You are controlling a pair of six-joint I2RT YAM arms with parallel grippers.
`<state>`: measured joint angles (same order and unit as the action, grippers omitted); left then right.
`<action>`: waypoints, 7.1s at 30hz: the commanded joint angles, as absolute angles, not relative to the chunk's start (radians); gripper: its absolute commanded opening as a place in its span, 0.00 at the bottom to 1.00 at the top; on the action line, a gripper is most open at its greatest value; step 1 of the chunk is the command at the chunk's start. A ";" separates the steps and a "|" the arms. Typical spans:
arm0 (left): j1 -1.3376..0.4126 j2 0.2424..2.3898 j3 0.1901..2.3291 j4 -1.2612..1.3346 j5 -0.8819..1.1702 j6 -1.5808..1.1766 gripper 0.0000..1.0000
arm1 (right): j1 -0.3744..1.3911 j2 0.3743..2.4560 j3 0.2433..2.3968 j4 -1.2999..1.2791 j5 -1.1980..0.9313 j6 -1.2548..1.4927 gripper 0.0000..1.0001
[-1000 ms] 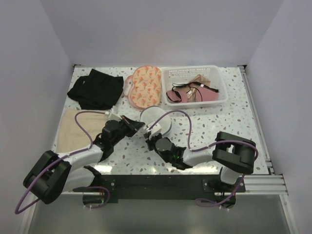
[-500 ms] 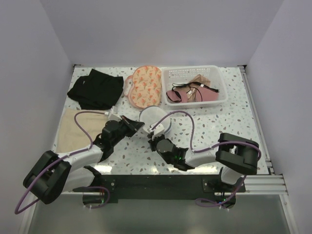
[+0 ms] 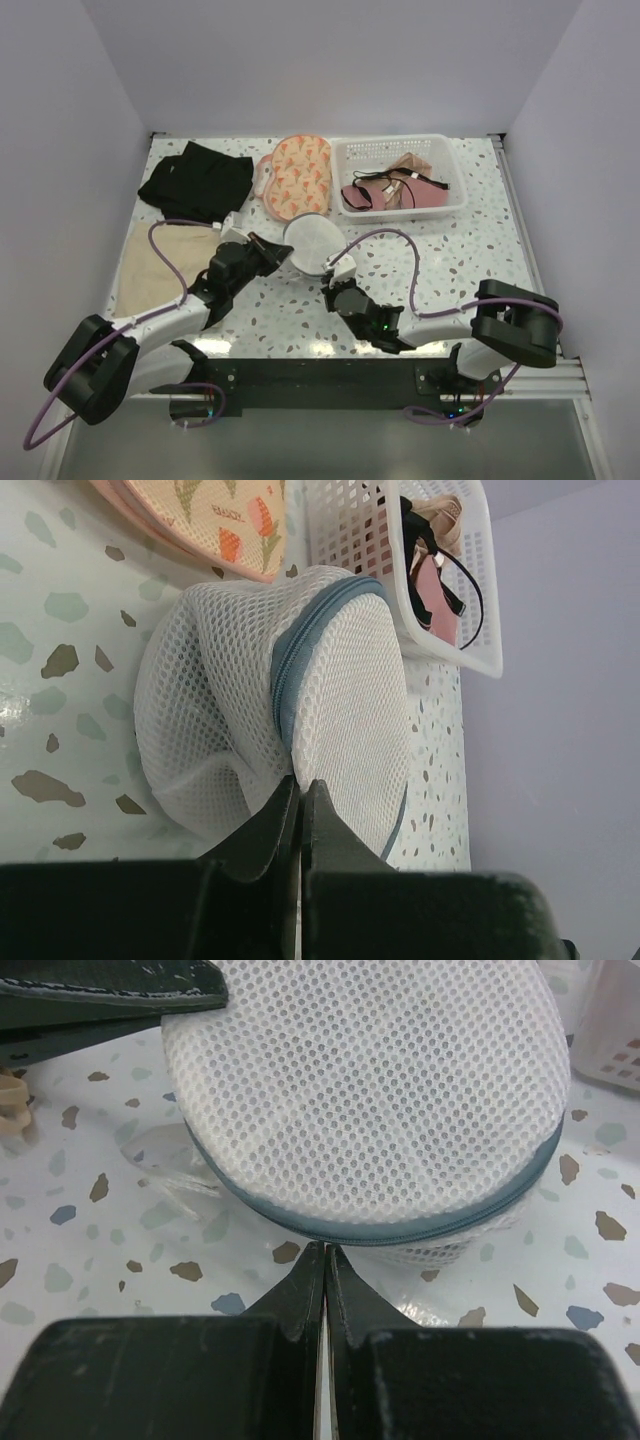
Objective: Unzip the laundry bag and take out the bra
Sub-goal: Unzip the laundry bag at the center of the board.
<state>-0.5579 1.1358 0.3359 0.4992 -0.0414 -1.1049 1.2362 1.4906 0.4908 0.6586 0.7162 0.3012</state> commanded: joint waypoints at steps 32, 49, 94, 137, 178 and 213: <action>-0.561 1.158 0.391 0.538 -0.005 -1.072 0.00 | 1.246 1.686 0.649 0.871 0.710 0.222 0.25; -0.561 1.140 0.371 0.529 0.005 -1.078 0.00 | 1.247 1.710 0.673 0.904 0.899 0.196 0.27; -0.561 1.198 0.448 0.483 -0.009 -0.894 0.00 | 1.247 1.419 0.456 0.582 0.976 0.436 0.00; -0.624 1.611 0.741 0.377 -0.043 -0.660 0.07 | 1.247 1.238 0.454 0.419 0.675 0.471 0.00; -0.664 1.241 0.586 0.199 -0.068 -0.802 0.76 | 1.226 1.341 0.460 0.633 0.669 0.500 0.00; -0.732 1.457 0.601 0.411 0.089 -0.890 0.71 | 1.155 1.407 0.515 0.681 0.505 0.416 0.00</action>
